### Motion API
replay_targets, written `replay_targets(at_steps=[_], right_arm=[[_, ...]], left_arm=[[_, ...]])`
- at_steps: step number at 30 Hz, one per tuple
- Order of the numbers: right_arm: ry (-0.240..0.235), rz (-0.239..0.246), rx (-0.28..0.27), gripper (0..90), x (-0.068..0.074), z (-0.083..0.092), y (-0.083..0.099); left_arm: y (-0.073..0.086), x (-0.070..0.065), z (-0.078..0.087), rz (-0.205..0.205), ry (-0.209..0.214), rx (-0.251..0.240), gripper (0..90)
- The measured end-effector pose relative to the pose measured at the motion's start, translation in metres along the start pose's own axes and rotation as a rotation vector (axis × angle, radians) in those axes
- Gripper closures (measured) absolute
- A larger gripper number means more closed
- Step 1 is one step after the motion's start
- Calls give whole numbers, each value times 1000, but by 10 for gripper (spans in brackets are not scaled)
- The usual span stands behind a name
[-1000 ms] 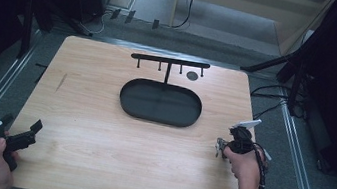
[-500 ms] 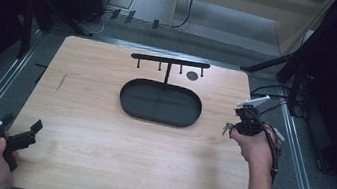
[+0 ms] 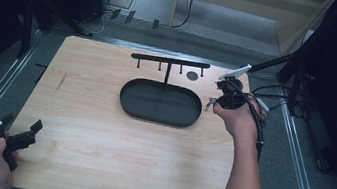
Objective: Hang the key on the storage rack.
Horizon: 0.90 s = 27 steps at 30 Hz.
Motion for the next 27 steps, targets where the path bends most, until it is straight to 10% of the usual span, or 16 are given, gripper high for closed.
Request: replay_targets(at_steps=[27], right_arm=[[-5, 34, -78, 841, 23, 11, -56]], left_arm=[[0, 0, -1, 5, 8, 0, 7]])
Point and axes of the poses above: each handheld gripper's, and its own axes: z roughly backward along the jaws, y roughly out of its underside, x roughly to its left, the point moved 9 cm from there along -z, roughly forward along the jaws, and after that the axes turned 12 degrees about -y, right-handed, at the moved point
